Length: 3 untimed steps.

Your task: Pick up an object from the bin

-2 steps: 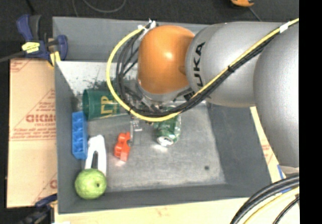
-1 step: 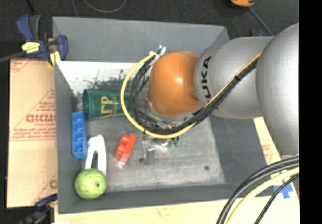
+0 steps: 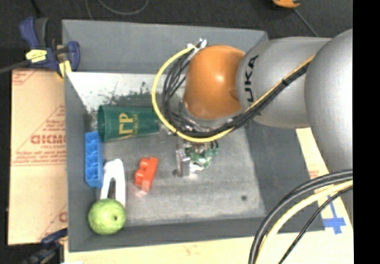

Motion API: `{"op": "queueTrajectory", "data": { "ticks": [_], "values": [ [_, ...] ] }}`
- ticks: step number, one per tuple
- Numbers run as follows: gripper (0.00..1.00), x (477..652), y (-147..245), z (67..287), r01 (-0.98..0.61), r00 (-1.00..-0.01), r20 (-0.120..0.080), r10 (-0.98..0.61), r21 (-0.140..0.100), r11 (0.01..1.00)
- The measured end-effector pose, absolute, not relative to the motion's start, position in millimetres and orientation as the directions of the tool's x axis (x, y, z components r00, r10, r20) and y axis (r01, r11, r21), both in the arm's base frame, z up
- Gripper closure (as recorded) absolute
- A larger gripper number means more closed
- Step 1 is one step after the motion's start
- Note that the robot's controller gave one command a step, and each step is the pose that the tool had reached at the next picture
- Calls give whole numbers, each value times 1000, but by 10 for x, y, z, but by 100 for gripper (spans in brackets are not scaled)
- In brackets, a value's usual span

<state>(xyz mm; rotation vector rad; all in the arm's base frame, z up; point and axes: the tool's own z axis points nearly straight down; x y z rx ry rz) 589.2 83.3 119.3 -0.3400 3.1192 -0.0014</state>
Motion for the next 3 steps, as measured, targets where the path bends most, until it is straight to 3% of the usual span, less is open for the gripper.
{"op": "queueTrajectory", "data": {
  "ticks": [1,2,3],
  "values": [
    [0,6013,938,1084,-482,-876,-5,-482,-3,876],
    [0,5851,1078,1192,-599,-801,-1,-599,0,801],
    [0,5759,679,1305,-521,-854,-4,-521,3,853]
  ]
}}
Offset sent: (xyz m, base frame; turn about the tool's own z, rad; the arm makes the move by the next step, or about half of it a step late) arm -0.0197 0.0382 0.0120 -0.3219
